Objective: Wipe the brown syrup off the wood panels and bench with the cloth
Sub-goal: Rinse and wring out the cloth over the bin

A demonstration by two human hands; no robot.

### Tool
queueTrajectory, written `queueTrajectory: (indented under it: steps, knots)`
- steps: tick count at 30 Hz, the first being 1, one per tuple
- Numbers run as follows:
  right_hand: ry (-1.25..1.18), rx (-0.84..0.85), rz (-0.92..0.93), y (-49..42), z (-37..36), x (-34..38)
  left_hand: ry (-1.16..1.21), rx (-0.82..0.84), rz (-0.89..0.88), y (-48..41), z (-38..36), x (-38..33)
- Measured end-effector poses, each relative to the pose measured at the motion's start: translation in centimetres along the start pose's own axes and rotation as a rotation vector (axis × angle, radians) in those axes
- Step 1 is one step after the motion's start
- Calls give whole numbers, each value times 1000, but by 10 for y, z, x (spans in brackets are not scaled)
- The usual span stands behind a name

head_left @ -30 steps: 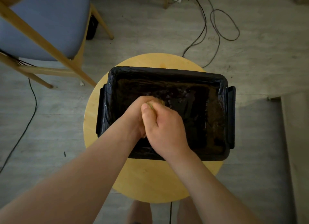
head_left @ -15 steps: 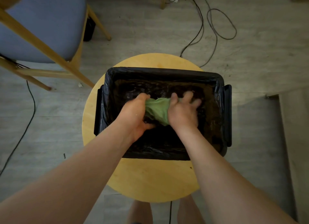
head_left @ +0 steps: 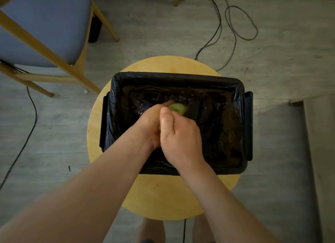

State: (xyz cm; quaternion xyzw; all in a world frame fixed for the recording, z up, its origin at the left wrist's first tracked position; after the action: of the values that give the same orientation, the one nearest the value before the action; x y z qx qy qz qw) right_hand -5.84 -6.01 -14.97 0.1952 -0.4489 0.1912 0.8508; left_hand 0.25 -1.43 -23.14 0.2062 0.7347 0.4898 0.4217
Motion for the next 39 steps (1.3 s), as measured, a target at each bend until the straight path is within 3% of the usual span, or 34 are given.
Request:
queueTrajectory:
  steps: [4,7,11,15,19,23,25,28,31,34,36,39]
  knots:
    - [252,-61,-33,-20,6,-15,-12,-43,-56,13,-6,-6]
    - [340,-72,-221,-45,21,-57,23,-15,-88,14,-13,-8]
    - [197,-115,-548,-47,35,-111,-48,-108,-14,15,13,-5]
    - [-81,-53,-797,-25,2,-119,-179,-195,-53,10,16,-7]
    - [-303,176,-572,-12,-28,-81,-262,-233,-103,6,8,-7]
    - [-358,89,-274,-8,-3,-40,-306,-205,-90,5,13,-9]
    - [-302,-8,-220,-13,14,-39,-327,-209,-116,8,10,-11]
    - [-286,-68,-351,-21,24,-59,-266,-208,-102,8,4,-13]
    - [-508,20,-618,-16,7,-74,-99,-109,-21,8,-9,-9]
    - [-804,1,-789,-4,-2,-76,-3,-11,30,8,-20,-2]
    - [-945,-6,-841,3,-6,-75,40,15,46,6,-22,3]
    - [-960,-12,-853,11,-13,-75,36,-39,38,3,-19,5]
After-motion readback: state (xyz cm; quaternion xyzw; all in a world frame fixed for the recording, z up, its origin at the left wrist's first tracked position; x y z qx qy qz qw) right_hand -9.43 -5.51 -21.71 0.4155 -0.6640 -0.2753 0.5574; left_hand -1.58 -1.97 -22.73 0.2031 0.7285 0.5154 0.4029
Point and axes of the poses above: each hand's wrist, its own y-axis away from the middle knuckle, its own z-axis out of the back of the hand, x = y × z, the point moved 9 cm from there along -y, towards the middle knuckle, and after that the axes turned 11 degrees about -y, right-handed, at the moved point
